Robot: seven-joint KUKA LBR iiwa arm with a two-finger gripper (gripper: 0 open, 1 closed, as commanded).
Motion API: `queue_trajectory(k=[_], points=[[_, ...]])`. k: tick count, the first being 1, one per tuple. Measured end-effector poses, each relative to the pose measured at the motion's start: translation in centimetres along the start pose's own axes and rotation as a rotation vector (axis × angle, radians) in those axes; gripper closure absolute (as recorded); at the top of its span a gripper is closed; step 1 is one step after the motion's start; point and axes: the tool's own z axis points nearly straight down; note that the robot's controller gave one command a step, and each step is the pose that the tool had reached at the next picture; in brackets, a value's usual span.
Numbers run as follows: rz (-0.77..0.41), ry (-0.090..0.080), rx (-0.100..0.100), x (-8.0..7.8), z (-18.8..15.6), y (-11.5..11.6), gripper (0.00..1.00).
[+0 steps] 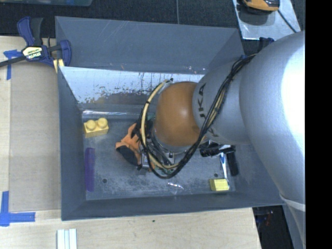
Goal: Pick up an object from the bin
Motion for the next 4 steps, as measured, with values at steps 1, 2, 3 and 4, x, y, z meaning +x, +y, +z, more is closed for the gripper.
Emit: queue_trajectory(k=[1, 2, 3, 4], points=[[0.0, 0.0, 0.0, 0.0, 0.0, 0.0, 1.0], [0.0, -0.001, 0.0, 0.0, 0.0, 0.0, 1.0], [0.0, 0.006, 0.002, 0.1, -2.7, -0.1, 1.0], [0.001, -0.004, -0.001, -0.2, -4.7, 0.0, 1.0]])
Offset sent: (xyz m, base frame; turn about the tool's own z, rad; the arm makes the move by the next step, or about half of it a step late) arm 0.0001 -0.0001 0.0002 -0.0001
